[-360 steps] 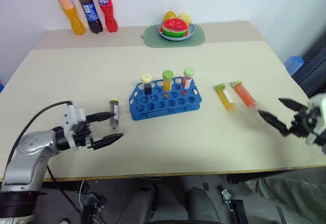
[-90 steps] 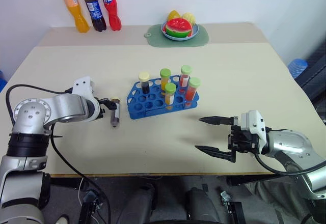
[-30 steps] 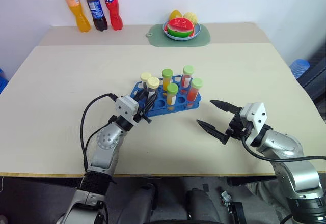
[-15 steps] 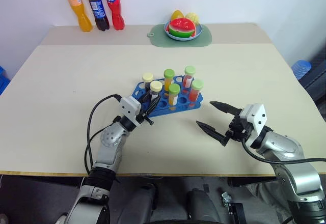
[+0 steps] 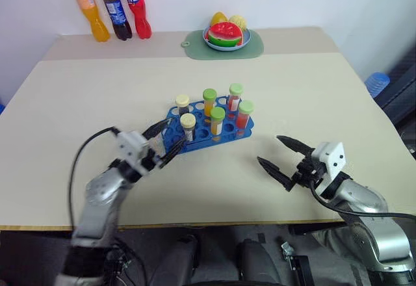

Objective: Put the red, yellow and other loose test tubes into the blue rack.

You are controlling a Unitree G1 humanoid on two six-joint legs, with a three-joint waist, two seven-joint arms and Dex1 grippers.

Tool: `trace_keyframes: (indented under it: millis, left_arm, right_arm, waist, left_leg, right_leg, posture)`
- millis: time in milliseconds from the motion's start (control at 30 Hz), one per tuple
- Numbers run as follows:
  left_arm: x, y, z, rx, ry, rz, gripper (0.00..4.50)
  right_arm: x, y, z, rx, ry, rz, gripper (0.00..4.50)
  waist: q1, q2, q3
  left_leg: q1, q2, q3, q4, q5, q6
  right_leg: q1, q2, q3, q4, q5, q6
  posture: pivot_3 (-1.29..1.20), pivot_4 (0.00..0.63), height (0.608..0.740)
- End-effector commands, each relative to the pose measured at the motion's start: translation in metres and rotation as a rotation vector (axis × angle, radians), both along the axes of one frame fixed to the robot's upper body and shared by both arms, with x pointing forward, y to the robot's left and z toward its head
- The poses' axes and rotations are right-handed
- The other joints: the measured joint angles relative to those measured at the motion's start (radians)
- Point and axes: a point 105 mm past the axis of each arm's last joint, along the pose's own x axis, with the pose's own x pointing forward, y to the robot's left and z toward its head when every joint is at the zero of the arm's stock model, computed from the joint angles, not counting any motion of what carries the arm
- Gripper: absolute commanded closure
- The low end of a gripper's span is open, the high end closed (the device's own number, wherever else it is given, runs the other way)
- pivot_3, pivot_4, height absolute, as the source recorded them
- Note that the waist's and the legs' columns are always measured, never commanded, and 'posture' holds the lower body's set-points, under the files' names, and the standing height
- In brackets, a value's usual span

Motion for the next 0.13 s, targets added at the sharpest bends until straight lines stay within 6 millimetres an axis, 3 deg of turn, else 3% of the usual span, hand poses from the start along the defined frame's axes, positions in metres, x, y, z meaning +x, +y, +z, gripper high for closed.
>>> trace_keyframes:
  millis: [33, 133]
  left_arm:
    - [-0.016, 0.017, 0.012, -0.007, 0.033, -0.014, 1.28]
    - [-0.024, 0.03, 0.007, 0.049, 0.087, -0.001, 1.28]
  right_arm:
    - [-0.004, -0.014, 0.005, 0.004, -0.046, -0.072, 0.17]
    - [-0.01, -0.02, 0.001, -0.007, -0.037, -0.09, 0.17]
  waist:
    - [0.001, 0.0, 0.0]
    - [0.002, 0.0, 0.0]
  left_leg:
    - [0.0, 0.0, 0.0, 0.0, 0.0, 0.0]
    - [0.0, 0.0, 0.0, 0.0, 0.0, 0.0]
  right_leg:
    - [0.0, 0.0, 0.0, 0.0, 0.0, 0.0]
    - [0.001, -0.001, 0.0, 0.0, -0.001, -0.002]
  posture:
    - [0.0, 0.15, 0.74]
    - [0.0, 0.15, 0.74]
